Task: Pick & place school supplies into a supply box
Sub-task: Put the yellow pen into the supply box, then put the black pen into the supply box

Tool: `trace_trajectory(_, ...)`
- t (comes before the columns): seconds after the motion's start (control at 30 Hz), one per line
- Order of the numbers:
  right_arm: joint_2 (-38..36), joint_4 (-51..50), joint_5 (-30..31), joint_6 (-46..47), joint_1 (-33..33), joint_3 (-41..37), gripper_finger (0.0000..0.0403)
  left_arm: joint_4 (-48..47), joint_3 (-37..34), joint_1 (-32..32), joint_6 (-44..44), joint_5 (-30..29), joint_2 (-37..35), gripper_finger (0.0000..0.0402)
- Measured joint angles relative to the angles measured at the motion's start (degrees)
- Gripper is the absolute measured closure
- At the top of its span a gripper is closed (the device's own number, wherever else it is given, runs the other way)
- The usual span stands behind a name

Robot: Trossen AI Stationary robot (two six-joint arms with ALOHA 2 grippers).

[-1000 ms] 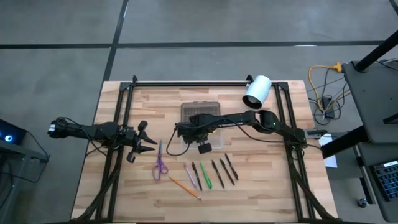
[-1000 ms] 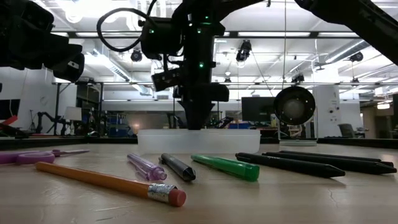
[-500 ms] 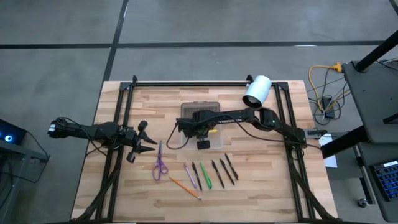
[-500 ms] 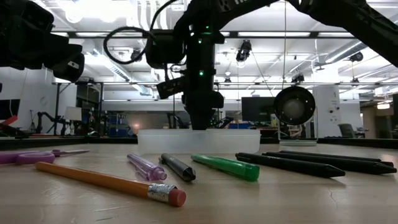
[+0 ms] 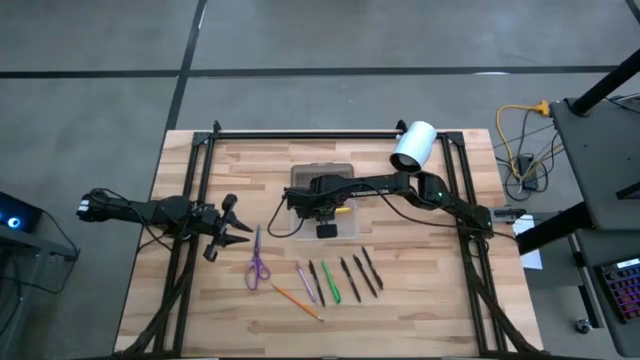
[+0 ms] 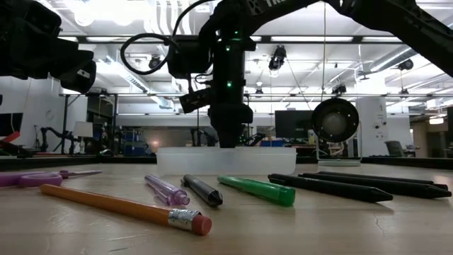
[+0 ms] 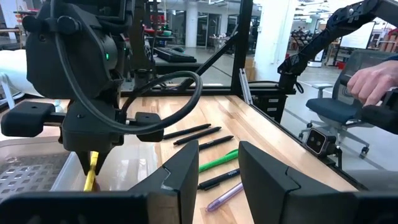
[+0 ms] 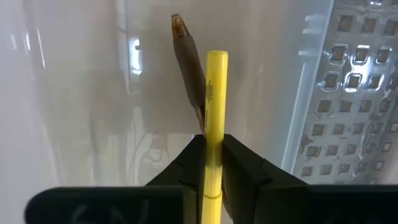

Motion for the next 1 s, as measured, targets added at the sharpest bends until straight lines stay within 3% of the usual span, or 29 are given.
trace_trajectory(0.63,-0.4,-3.0,-0.2,3.5,2.3,1.4,0.0275,0.0,0.0,0.0,0.0,0.0,0.0,0.0303)
trace_trajectory(1.0,-0.6,-17.2,-0.6,30.0,4.2,11.3,0.0264,0.0,0.0,0.0,0.0,0.0,0.0,0.0303)
